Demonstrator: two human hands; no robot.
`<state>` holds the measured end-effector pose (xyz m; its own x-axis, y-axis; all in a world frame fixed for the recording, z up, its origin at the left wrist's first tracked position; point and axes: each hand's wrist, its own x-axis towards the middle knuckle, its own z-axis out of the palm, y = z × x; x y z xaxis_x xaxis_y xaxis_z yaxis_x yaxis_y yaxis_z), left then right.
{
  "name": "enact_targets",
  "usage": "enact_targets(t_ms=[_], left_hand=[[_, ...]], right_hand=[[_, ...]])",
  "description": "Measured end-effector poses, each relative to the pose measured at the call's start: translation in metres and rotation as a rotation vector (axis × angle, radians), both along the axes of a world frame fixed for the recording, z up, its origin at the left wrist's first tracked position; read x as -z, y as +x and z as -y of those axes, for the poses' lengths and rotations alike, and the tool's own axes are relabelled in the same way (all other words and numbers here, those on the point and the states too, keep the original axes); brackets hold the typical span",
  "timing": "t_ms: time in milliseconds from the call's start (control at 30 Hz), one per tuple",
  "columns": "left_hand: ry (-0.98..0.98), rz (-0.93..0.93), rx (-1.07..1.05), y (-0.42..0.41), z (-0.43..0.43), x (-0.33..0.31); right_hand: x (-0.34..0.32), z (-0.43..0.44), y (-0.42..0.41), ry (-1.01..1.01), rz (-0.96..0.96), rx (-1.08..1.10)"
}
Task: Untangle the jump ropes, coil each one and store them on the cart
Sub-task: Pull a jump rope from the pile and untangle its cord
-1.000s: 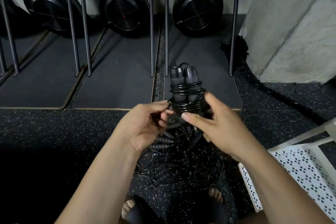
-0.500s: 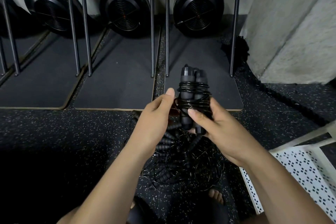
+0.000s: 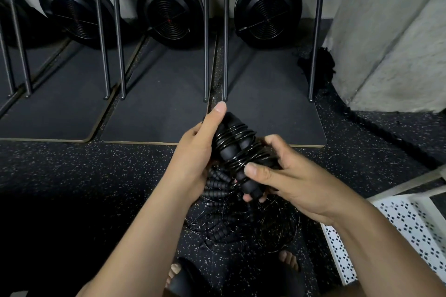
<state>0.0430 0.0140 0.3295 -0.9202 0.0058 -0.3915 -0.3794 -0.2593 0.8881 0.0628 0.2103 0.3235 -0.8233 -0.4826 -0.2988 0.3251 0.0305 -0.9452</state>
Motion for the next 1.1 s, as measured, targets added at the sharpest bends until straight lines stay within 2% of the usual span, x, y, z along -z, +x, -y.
enact_targets(t_ms=[100, 267, 333, 400, 567, 700, 867, 1000, 1100], left_hand=[[0.033, -0.012, -0.064, -0.002, 0.002, 0.000], [0.091, 0.044, -0.040, -0.004, 0.002, 0.000], [0.180, 0.056, -0.033, -0.004, 0.002, 0.001], [0.208, 0.040, -0.064, -0.005, 0.002, 0.001], [-0.036, -0.122, -0.161, -0.005, 0.005, 0.007], [-0.194, -0.186, -0.156, -0.004, 0.002, 0.009], [-0.312, -0.179, -0.049, 0.000, 0.001, 0.007], [-0.268, -0.154, 0.005, 0.002, -0.007, -0.008], [-0.255, -0.143, 0.053, 0.008, -0.013, -0.024]], right_hand=[[0.002, 0.002, -0.001, -0.064, 0.101, 0.103], [0.005, 0.005, 0.000, -0.257, 0.229, -0.022], [0.003, 0.009, 0.000, -0.387, 0.340, -0.012], [0.005, 0.012, 0.000, -0.434, 0.378, 0.010], [0.017, 0.017, 0.001, -0.176, 0.198, 0.159], [0.022, 0.024, 0.008, 0.066, 0.006, 0.107], [0.016, 0.021, 0.008, 0.005, 0.015, 0.136], [-0.001, 0.009, 0.013, -0.129, 0.073, 0.168], [-0.010, 0.000, 0.022, -0.155, 0.063, 0.138]])
